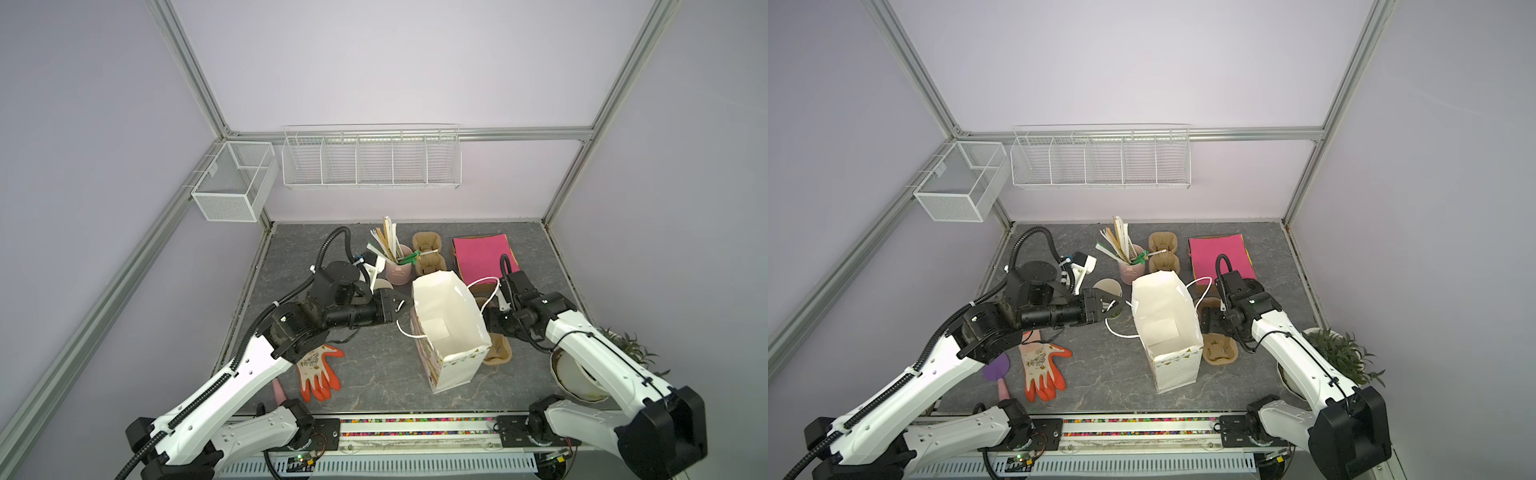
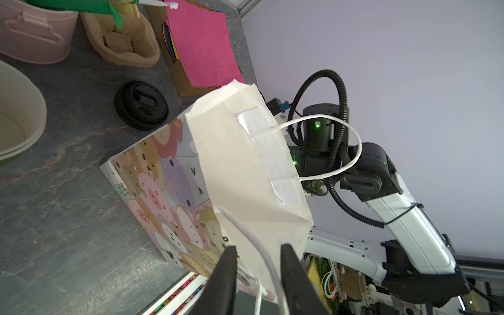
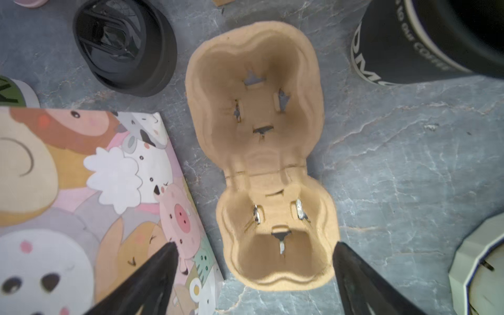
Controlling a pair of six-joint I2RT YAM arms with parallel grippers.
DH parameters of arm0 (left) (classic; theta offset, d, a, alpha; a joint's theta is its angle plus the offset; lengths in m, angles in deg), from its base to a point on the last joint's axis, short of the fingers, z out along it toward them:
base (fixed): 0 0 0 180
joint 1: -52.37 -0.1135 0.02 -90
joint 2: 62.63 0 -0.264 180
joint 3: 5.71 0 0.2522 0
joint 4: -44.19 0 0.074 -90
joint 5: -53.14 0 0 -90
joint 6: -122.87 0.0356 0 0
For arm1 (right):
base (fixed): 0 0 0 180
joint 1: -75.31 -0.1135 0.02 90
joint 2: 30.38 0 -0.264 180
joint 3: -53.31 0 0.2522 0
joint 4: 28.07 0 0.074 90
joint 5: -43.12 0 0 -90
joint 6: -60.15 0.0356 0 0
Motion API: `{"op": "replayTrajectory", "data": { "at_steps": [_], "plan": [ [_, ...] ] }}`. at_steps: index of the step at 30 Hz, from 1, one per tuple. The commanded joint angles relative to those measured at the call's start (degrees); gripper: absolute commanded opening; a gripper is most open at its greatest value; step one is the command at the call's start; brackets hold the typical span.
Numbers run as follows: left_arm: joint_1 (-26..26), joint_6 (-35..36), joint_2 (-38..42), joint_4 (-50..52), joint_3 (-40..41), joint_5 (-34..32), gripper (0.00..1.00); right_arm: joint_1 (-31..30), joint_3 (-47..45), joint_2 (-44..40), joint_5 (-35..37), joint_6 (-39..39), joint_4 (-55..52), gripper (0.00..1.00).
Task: Pack a coffee takeout order
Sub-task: Rotate the takeout bag at the center of the table.
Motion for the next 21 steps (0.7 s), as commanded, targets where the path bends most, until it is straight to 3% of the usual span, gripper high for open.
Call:
{"op": "replayTrajectory", "data": {
  "at_steps": [1,5,10,21],
  "plan": [
    [0.26,0.38,-0.67,-0.83,-0.29,-0.4,0.19,0.75,-2.06,1.47,-0.52,-0.97,1.88,0.91],
    [0.27,3.11,-2.91,1.06,-2.46,-1.14,0.0,0.86,-2.56,2.93,-1.37,-1.27,3.58,0.9],
    [0.02,6.84,-5.94,3.27,-4.99,-2.59,0.0,0.89,-2.81,4.07,-0.59,-1.7,4.58,0.87],
    [-5.59,11.39,-6.71,3.28,-5.06,1.54,0.0,0.89,-3.28,7.66,-0.87,-2.84,6.7,0.66]
  ]
}}
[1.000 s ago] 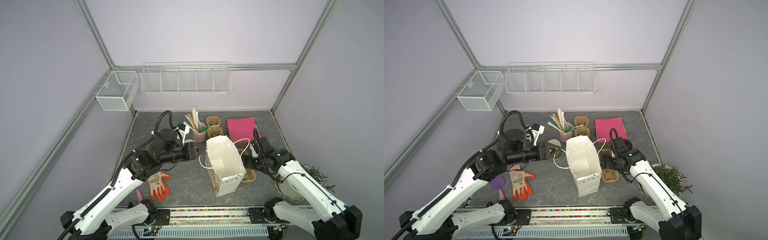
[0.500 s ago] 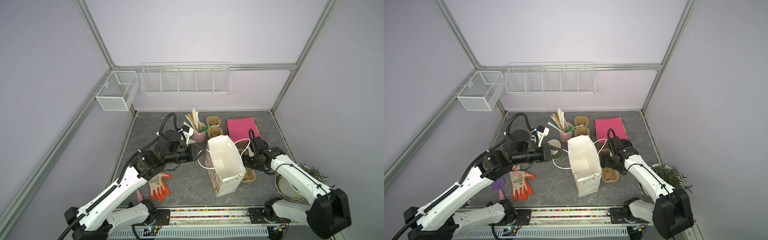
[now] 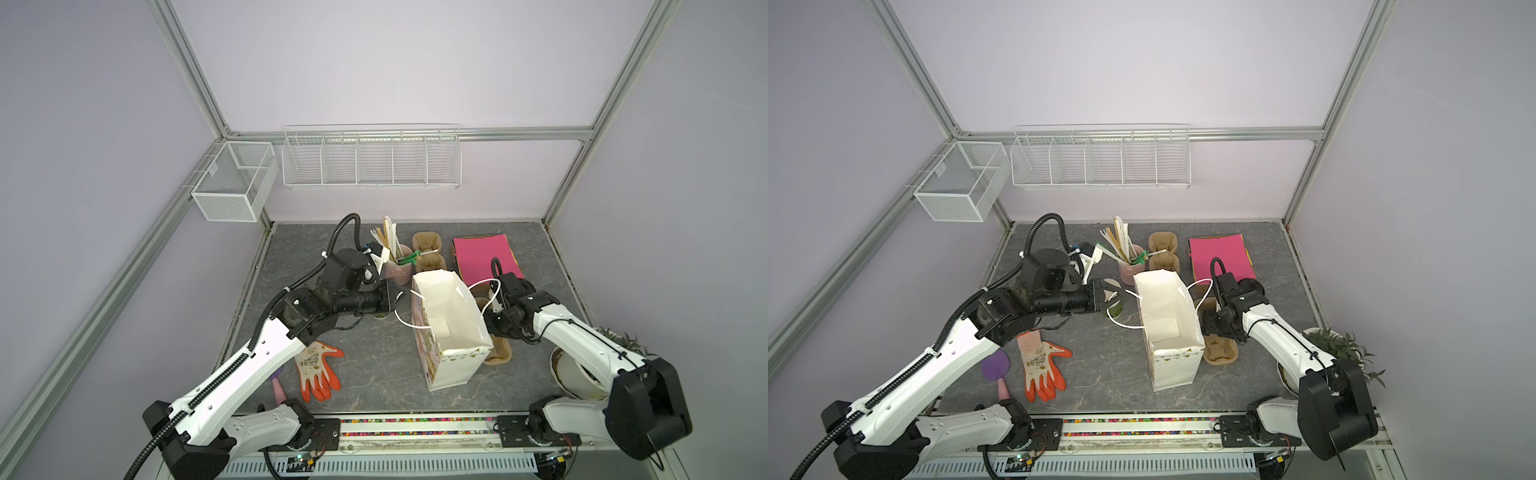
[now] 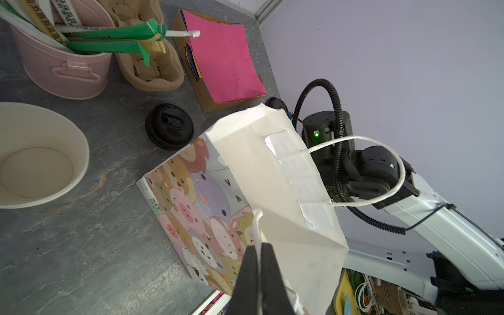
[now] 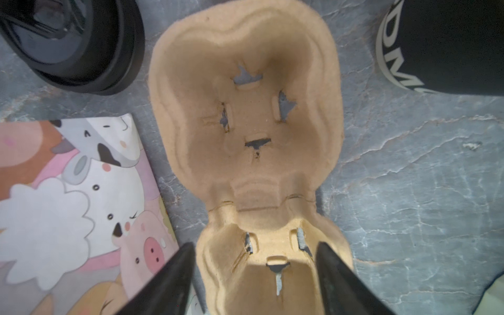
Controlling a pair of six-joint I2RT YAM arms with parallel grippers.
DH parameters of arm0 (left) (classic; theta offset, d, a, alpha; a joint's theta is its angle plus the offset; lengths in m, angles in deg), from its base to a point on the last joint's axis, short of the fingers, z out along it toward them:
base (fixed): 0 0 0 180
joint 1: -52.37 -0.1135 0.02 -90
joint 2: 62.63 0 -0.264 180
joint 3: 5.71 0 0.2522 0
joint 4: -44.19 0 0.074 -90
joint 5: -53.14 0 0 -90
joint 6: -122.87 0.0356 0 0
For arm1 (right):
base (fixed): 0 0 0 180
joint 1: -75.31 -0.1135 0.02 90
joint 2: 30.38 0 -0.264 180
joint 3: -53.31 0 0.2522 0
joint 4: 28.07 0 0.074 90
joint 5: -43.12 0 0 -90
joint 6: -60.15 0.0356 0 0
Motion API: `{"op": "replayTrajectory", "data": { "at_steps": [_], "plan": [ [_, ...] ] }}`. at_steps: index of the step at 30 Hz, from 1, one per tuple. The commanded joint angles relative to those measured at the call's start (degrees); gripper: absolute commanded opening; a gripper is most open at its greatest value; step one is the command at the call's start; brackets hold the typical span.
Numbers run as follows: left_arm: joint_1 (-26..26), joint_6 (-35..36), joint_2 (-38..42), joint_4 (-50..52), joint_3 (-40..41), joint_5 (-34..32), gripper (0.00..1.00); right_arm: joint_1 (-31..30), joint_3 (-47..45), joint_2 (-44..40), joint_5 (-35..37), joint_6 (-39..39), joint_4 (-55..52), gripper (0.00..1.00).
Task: Pack a coffee takeout order
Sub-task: Rotate the takeout bag at the center of the table.
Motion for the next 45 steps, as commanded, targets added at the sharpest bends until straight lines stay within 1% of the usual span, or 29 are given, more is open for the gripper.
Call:
{"op": "replayTrajectory", "data": {
  "at_steps": [1,5,7,12,17,20,22,24,25,27,28,32,38,40,45],
  "plan": [
    [-1.52,2.81,-0.35,0.52,-1.12,2.3,0.0,0.1,-0.76,0.62,-0.3,-0.56,0.98,0.65],
    [-1.62,3.6,-1.4,0.58,-0.83,2.55,0.0,0.09,-0.83,1.51,0.07,-0.8,1.45,0.58],
    [-1.62,3.51,-1.31,0.14,-0.35,2.77,0.0,0.06,-0.88,2.2,-0.08,-0.83,1.71,0.57],
    [-1.62,4.12,-0.01,1.23,0.12,0.97,0.15,0.09,-0.77,3.51,-0.24,-1.07,2.2,0.55],
    [-1.63,4.89,1.42,2.82,-0.06,-0.67,0.28,0.07,-0.55,3.52,0.37,-1.08,2.56,0.53],
    [-1.62,6.01,1.85,4.37,-0.66,-2.23,0.3,0.06,-0.45,4.3,0.51,-1.22,2.63,0.51],
    [-1.67,6.51,2.19,5.48,-1.02,-3.49,0.34,0.11,-0.54,4.69,0.55,-1.23,2.77,0.49],
    [-1.63,7.32,2.64,6.63,-1.32,-4.59,0.35,0.06,-0.54,5.08,1.0,-1.36,2.76,0.48],
    [-1.62,7.85,2.87,7.46,-1.7,-5.68,0.39,0.12,-0.47,5.12,1.2,-1.35,2.63,0.48],
    [-1.7,9.03,3.37,8.93,-2.2,-7.93,0.4,0.09,-0.23,5.24,1.47,-1.35,2.65,0.48],
    [-1.71,9.64,3.8,9.76,-2.51,-9.34,0.45,0.06,-0.2,5.13,1.56,-1.31,2.61,0.47],
    [-1.71,11.7,5.23,11.75,-2.91,-14.29,0.54,0.1,0.15,5.51,2.0,-1.41,3.01,0.44],
    [-1.71,14.45,7.59,13.63,-2.1,-22.72,0.56,-0.42,0.55,5.83,2.55,-1.6,3.28,0.43],
    [-1.71,15.18,8.48,13.91,-1.7,-25.16,0.59,-0.7,0.9,6.2,2.88,-1.67,3.24,0.42],
    [-1.71,16.74,9.7,14.31,-0.5,-29.3,0.61,-1.2,1.35,7.43,3.23,-1.71,3.63,0.37]
  ]
}}
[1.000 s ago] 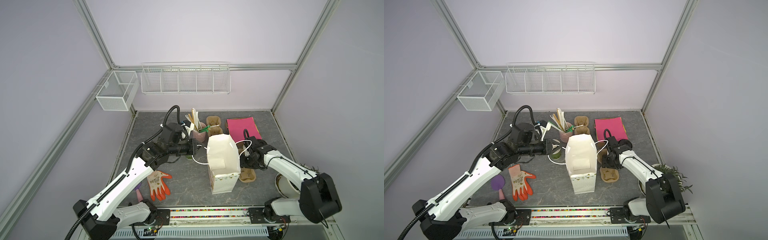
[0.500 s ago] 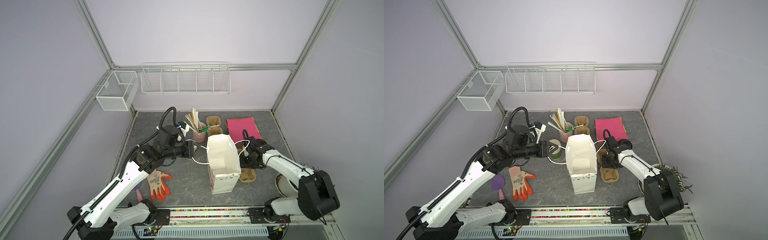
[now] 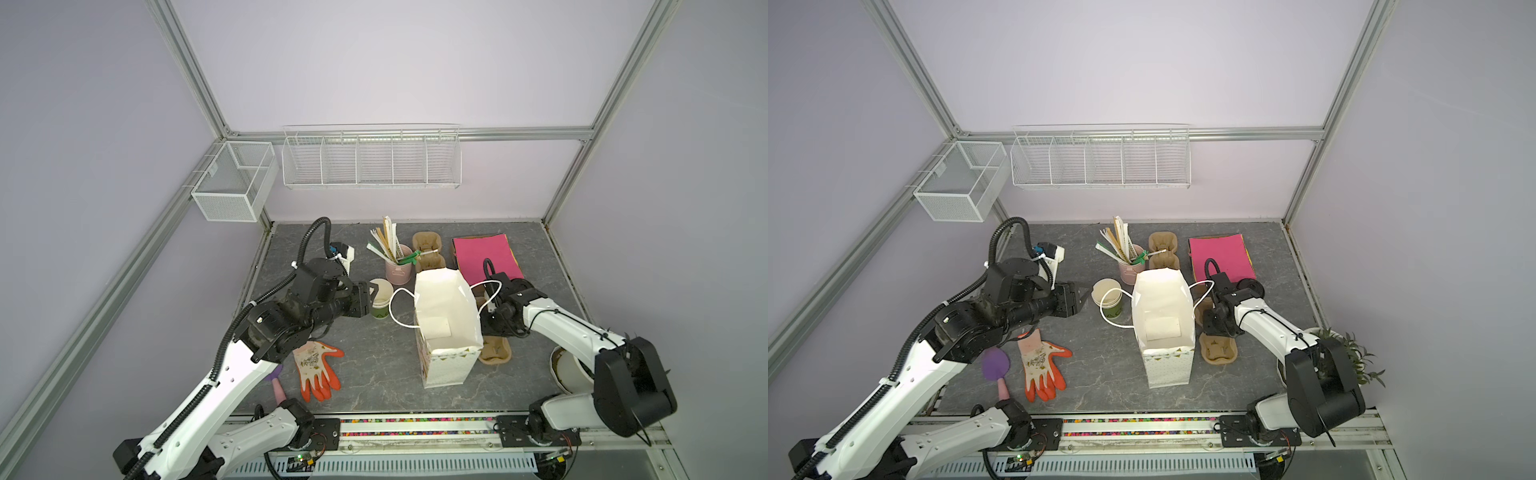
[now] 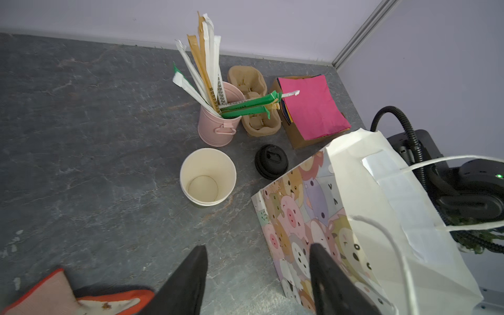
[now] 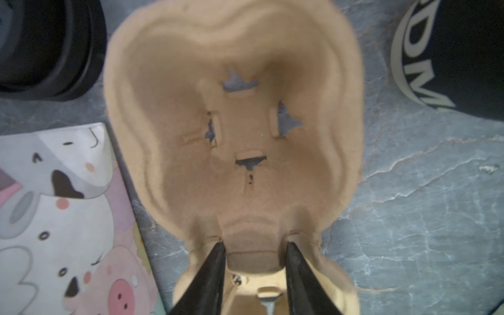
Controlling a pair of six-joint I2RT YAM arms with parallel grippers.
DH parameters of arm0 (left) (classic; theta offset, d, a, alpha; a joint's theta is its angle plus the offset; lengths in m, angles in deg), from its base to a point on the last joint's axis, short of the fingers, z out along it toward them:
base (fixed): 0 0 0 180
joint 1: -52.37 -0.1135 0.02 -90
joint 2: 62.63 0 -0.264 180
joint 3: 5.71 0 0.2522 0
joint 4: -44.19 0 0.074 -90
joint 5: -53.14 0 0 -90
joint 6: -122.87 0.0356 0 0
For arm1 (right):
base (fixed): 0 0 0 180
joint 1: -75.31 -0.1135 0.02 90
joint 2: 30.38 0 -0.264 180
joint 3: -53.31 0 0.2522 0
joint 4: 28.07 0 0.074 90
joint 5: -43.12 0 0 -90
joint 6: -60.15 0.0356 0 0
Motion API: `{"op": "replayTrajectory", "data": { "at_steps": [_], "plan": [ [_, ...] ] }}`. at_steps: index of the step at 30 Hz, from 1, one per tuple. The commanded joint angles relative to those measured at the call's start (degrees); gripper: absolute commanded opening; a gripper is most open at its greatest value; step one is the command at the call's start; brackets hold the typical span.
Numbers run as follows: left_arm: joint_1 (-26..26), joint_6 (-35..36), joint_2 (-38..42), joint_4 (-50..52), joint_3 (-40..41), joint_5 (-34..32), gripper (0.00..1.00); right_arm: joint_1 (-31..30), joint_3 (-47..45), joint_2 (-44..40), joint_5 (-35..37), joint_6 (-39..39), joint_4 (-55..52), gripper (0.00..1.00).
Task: Pack a coffee takeout order
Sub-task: Rotate the takeout bag at the center of the table.
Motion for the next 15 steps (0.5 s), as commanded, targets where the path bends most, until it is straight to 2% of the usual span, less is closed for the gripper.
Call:
{"op": "replayTrajectory", "data": {
  "at_steps": [1,7,11,15],
  "plan": [
    [-0.2,2.72,0.81,2.2,0.85,-5.6,0.61,-0.65,0.94,1.21,0.93,-0.61,0.5,0.37],
    [-0.2,4.15,1.65,2.32,3.19,-9.01,0.62,-1.08,1.12,1.06,1.33,-0.48,-0.28,0.34],
    [-0.2,4.84,2.26,1.9,4.37,-10.03,0.62,-1.84,1.21,-1.93,1.91,0.08,-2.13,0.3],
    [-0.2,5.45,2.88,1.32,5.33,-11.17,0.63,-2.43,3.22,-4.59,2.85,0.35,-4.66,0.29]
  ]
}}
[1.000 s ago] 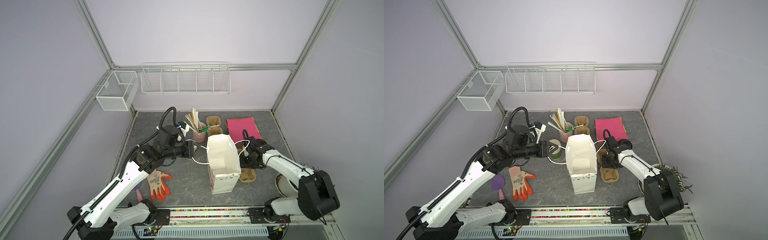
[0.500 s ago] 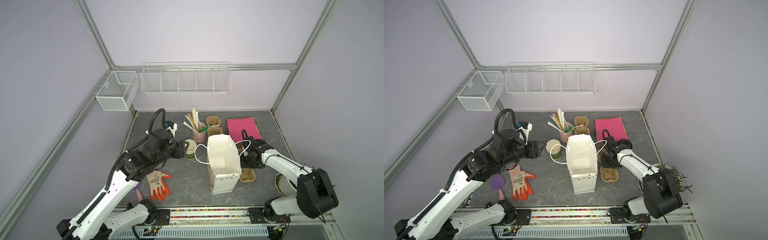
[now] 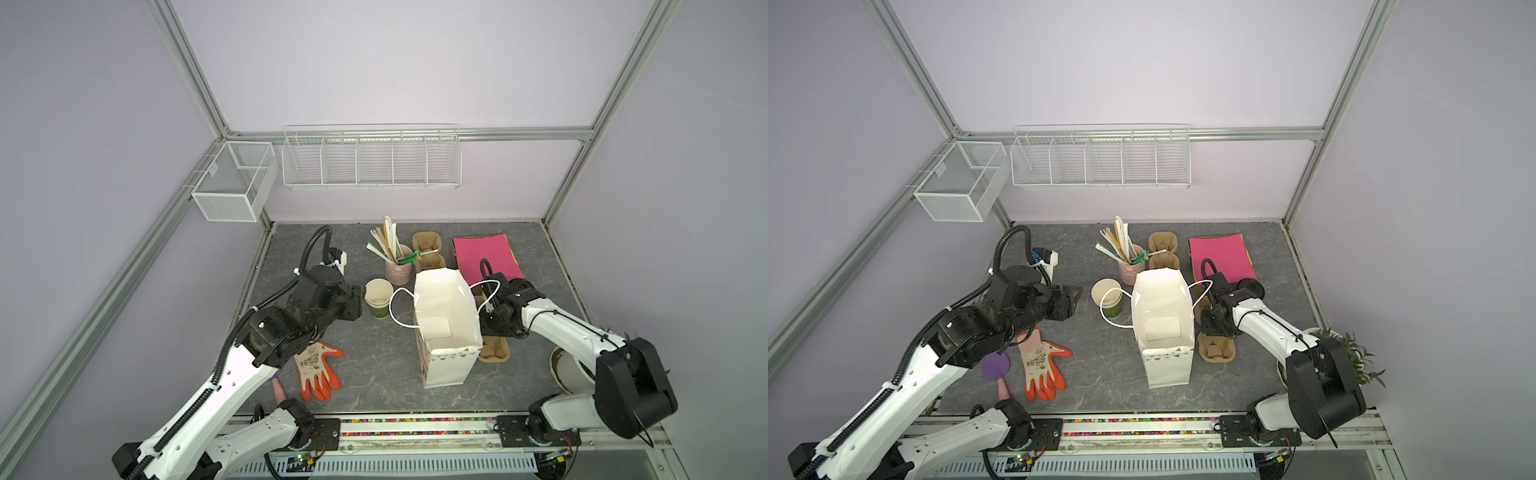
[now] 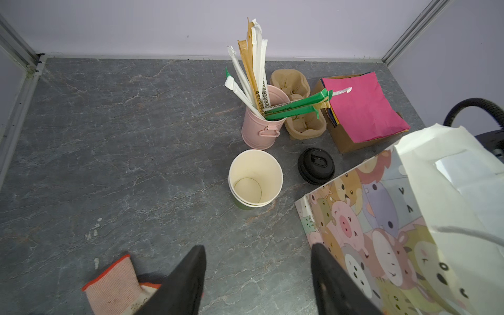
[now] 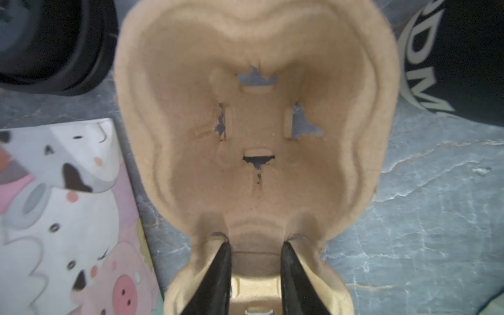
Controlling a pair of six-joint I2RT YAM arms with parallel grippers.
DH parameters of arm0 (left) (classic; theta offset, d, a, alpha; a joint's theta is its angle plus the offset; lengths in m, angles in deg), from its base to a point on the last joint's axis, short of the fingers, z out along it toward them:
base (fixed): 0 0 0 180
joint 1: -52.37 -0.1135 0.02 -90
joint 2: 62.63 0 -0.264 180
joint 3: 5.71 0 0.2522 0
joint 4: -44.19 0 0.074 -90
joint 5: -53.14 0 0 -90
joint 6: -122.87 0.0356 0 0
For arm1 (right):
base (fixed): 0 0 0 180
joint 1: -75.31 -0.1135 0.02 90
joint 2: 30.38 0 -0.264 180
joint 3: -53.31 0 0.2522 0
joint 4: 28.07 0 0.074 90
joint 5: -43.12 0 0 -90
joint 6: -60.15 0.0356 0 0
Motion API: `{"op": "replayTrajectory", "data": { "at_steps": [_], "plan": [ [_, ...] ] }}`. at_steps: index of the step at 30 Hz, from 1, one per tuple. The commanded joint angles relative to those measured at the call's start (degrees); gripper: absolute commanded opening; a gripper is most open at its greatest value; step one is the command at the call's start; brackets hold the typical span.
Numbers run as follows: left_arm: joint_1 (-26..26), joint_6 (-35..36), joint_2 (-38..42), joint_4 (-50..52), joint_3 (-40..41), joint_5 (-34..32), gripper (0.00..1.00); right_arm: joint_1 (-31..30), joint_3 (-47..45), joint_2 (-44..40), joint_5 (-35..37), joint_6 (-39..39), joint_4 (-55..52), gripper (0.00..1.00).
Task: Pack a coffee takeout order
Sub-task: Rotate the takeout bag at the center of the table.
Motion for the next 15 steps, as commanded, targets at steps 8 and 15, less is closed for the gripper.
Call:
{"op": "replayTrajectory", "data": {
  "at_steps": [8,15],
  "plan": [
    [-0.22,2.51,1.37,-0.47,3.07,-3.41,0.65,-1.01,2.78,-8.34,1.77,1.58,-7.37,0.29],
    [-0.38,3.13,2.23,-1.74,4.57,-5.37,0.66,-0.94,6.82,-15.9,4.68,2.58,-16.08,0.29]
  ]
}}
